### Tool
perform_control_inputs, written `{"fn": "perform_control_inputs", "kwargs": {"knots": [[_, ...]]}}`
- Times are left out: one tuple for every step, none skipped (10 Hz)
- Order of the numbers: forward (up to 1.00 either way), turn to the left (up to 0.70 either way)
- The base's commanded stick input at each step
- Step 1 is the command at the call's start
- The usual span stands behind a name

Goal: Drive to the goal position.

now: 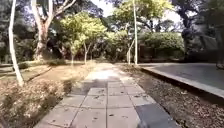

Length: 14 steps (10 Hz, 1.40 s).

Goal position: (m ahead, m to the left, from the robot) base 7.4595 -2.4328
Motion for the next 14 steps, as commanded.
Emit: {"fn": "perform_control_inputs", "kwargs": {"knots": [[0.50, 0.00], [0.50, 0.00], [0.50, 0.00], [0.50, 0.00], [0.50, 0.00], [0.50, 0.00], [0.50, 0.00], [0.50, 0.00], [0.50, 0.00], [0.50, 0.00], [0.50, 0.00], [0.50, 0.00], [0.50, 0.00], [0.50, 0.00]]}}
